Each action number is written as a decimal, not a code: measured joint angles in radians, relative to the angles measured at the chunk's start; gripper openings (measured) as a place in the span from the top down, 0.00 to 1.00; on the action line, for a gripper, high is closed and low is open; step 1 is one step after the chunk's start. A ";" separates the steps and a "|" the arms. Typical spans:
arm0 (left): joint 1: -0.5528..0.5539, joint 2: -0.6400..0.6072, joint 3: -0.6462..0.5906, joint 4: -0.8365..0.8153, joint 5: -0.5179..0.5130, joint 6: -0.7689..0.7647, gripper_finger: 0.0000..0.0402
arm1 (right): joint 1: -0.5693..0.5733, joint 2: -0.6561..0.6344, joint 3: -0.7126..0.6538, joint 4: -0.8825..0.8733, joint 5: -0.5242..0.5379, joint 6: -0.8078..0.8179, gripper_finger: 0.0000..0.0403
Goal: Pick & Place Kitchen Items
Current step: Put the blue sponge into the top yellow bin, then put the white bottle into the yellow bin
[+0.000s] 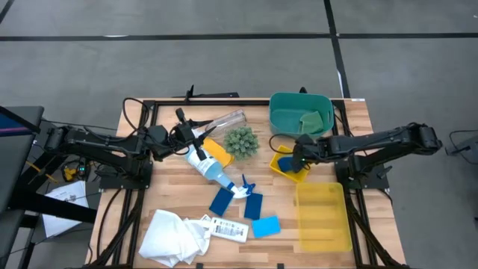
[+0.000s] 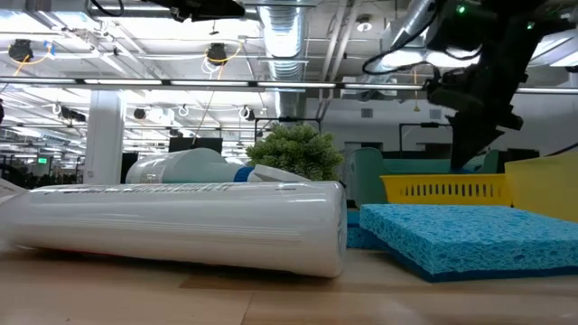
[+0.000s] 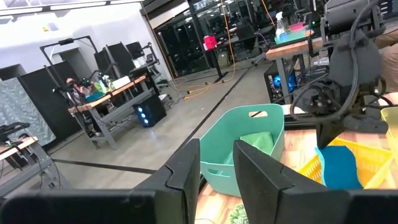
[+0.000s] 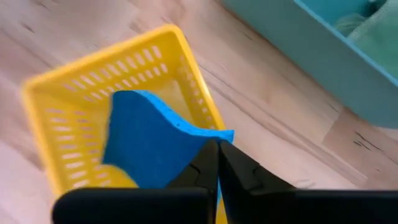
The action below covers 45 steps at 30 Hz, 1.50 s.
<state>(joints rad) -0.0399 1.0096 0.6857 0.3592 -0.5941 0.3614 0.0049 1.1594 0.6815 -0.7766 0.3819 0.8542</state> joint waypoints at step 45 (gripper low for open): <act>0.000 0.000 0.000 -0.007 0.000 -0.003 0.77 | 0.314 0.084 0.000 -0.147 0.167 0.527 0.56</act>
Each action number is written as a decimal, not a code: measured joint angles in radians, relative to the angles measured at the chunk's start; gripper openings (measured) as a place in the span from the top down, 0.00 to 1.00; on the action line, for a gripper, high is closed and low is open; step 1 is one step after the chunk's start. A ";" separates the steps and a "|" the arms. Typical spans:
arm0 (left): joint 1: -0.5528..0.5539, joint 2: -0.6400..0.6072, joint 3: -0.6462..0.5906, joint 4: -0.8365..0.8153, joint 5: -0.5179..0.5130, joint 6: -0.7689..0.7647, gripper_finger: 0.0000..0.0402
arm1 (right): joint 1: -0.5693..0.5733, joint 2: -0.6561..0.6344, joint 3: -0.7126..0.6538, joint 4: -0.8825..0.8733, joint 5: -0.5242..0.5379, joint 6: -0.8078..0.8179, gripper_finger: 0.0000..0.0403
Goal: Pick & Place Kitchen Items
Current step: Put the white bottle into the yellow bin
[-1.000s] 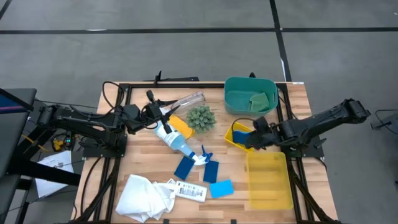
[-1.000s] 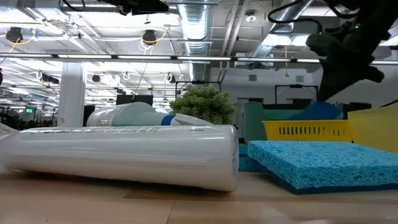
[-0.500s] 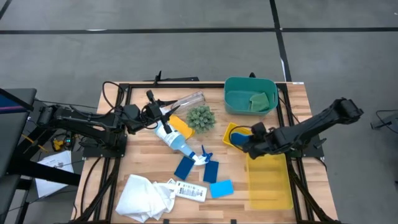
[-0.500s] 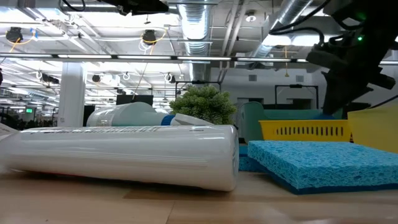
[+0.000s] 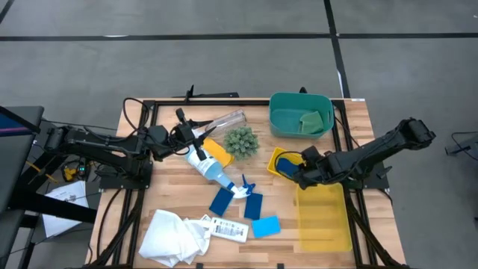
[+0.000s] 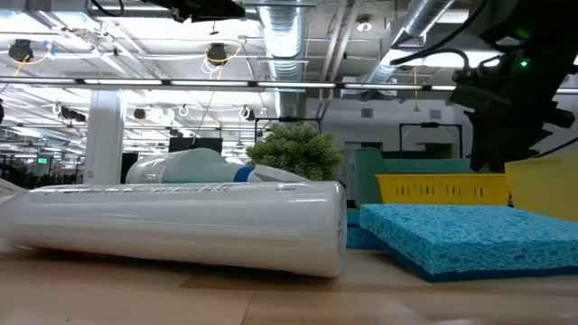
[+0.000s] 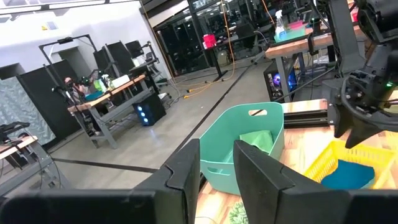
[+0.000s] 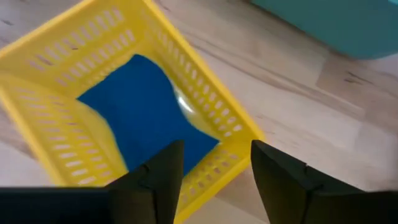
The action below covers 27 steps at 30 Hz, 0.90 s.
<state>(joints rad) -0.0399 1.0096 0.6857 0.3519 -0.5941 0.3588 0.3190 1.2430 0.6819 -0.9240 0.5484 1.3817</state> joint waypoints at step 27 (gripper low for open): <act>0.000 0.000 0.000 0.000 0.000 0.000 0.77 | -0.182 0.000 0.000 -0.107 -0.048 -0.264 0.62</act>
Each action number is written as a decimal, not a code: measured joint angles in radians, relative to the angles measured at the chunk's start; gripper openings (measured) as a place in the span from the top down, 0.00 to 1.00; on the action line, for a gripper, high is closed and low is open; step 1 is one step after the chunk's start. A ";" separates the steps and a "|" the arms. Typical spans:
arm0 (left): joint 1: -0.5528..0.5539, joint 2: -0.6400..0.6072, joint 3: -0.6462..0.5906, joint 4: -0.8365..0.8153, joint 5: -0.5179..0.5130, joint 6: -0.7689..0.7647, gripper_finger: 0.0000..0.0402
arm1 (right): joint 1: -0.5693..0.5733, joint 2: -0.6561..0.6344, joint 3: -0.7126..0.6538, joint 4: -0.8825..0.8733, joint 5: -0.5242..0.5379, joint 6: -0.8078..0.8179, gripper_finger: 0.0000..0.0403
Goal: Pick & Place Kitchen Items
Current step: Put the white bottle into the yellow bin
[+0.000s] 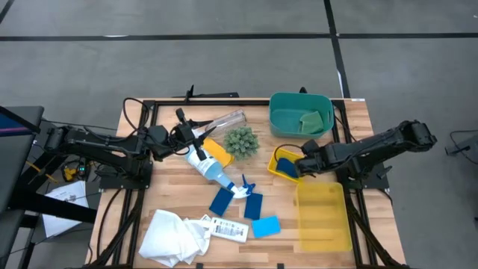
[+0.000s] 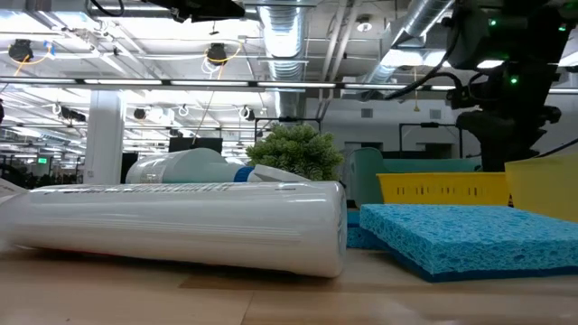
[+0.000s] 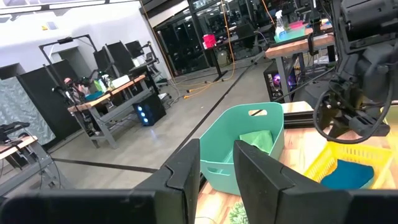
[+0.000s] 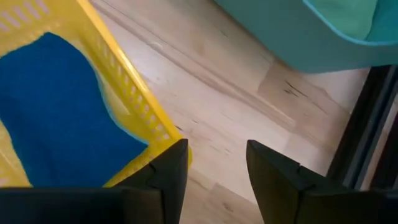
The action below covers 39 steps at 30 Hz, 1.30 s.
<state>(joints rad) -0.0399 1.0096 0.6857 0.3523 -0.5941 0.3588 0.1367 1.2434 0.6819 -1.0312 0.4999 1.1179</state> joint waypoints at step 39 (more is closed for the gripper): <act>0.000 0.000 0.000 0.000 0.000 0.000 0.77 | 0.033 0.104 0.000 0.016 0.133 -0.142 0.62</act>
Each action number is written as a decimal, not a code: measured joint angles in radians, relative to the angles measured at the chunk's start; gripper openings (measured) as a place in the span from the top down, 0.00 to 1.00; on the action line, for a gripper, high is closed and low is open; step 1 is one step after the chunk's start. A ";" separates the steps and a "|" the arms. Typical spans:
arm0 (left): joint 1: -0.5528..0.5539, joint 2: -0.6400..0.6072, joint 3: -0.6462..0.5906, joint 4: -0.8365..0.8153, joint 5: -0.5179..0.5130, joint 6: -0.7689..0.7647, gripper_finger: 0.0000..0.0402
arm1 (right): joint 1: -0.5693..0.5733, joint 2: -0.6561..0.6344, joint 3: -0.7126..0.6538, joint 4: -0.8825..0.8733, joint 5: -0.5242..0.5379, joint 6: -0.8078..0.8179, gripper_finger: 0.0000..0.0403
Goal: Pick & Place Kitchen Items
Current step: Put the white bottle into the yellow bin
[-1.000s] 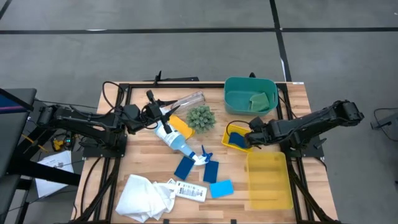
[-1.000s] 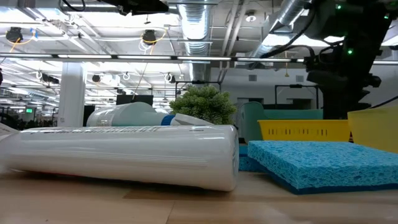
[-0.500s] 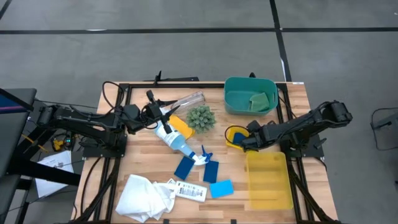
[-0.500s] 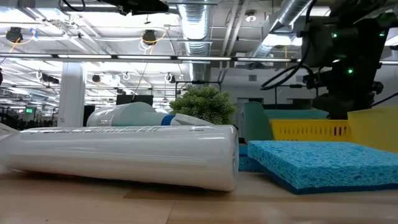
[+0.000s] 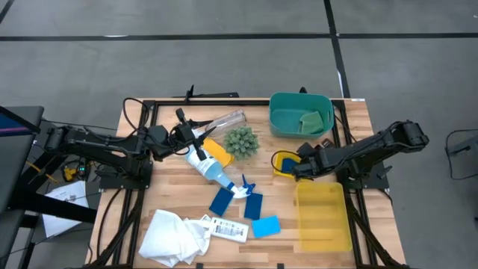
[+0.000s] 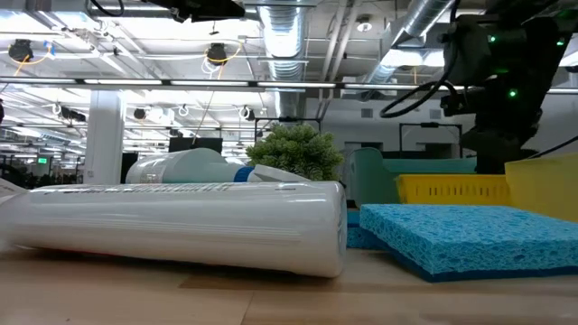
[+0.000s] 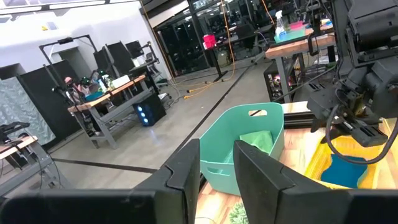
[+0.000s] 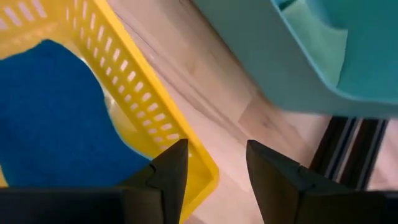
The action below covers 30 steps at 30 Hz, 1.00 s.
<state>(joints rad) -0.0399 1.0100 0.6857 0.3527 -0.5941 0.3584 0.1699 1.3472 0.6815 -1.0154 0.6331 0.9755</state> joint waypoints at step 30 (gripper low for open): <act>0.000 0.000 0.000 -0.001 0.000 0.000 0.77 | -0.015 -0.089 -0.012 0.008 -0.076 0.104 0.62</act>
<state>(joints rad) -0.0399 1.0100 0.6856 0.3519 -0.5941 0.3584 0.1550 1.2584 0.6696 -1.0079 0.5574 1.0791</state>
